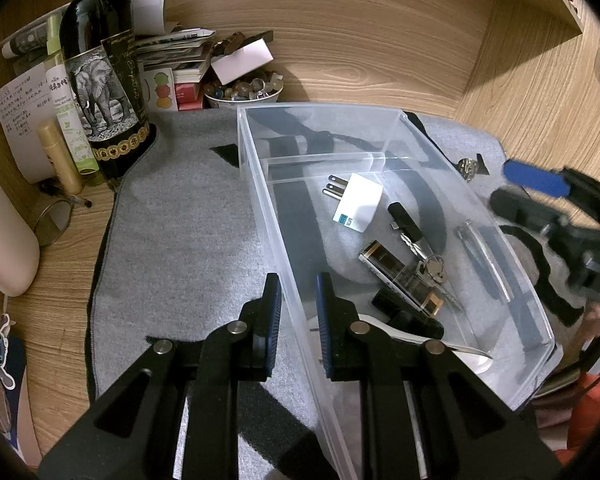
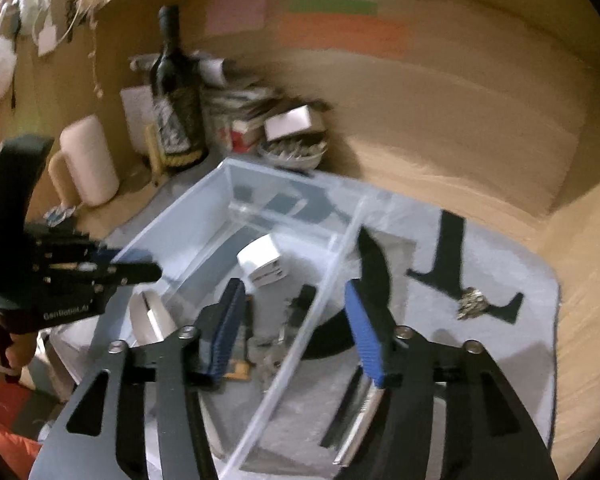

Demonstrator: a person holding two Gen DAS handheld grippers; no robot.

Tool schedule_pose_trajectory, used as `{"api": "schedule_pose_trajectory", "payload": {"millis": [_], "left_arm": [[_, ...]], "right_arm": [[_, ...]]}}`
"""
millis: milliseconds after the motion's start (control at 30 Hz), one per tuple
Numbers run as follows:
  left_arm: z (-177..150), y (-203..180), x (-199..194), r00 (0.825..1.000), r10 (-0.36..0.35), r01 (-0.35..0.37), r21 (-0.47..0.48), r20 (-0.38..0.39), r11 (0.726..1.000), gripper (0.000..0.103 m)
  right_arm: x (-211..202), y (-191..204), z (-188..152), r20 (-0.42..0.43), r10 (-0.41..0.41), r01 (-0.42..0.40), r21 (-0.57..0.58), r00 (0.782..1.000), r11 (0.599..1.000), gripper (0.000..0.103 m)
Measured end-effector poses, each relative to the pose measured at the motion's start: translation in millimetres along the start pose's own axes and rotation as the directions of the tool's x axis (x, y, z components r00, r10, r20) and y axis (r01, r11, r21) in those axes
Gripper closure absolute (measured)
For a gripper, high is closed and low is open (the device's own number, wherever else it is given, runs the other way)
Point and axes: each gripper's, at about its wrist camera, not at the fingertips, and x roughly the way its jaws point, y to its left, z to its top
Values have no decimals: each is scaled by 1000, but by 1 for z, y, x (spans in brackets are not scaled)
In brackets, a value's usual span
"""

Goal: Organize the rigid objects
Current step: 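Grasp the silver metal cylinder with the right gripper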

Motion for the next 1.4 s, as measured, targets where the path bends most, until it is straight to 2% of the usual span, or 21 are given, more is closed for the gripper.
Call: {"api": "schedule_pose_trajectory", "payload": {"millis": [67, 233, 367, 667, 933, 1033, 1100, 1200, 1333, 1400], "left_arm": [[0, 0, 0, 1000, 0, 0, 0, 0, 1000, 86], [0, 0, 0, 1000, 0, 0, 0, 0, 1000, 86], [0, 0, 0, 1000, 0, 0, 0, 0, 1000, 86], [0, 0, 0, 1000, 0, 0, -1, 0, 1000, 86], [0, -1, 0, 1000, 1, -1, 1, 1, 1000, 86], [0, -1, 0, 1000, 2, -2, 1, 0, 1000, 86], [0, -1, 0, 1000, 2, -2, 2, 1, 1000, 86], [0, 0, -1, 1000, 1, -1, 0, 1, 1000, 86], [0, 0, -1, 1000, 3, -3, 2, 1, 1000, 86], [0, 0, -1, 1000, 5, -5, 3, 1, 1000, 86]], "right_arm": [[-7, -8, 2, 22, -19, 19, 22, 1000, 1000, 44], [-22, -31, 3, 61, -79, 74, 72, 995, 995, 42], [-25, -49, -2, 53, -112, 105, 119, 992, 987, 41], [8, -67, -38, -100, -117, 132, 156, 988, 979, 40], [35, -62, -71, -214, -50, 86, 164, 976, 983, 40], [40, -58, -78, -233, -53, 88, 144, 971, 986, 40], [38, -55, -79, -227, -62, 94, 135, 972, 986, 45], [37, -55, -78, -225, -60, 91, 129, 972, 987, 59], [35, -59, -76, -221, -50, 85, 150, 974, 985, 86], [34, -62, -75, -220, -45, 82, 165, 975, 983, 88]]}}
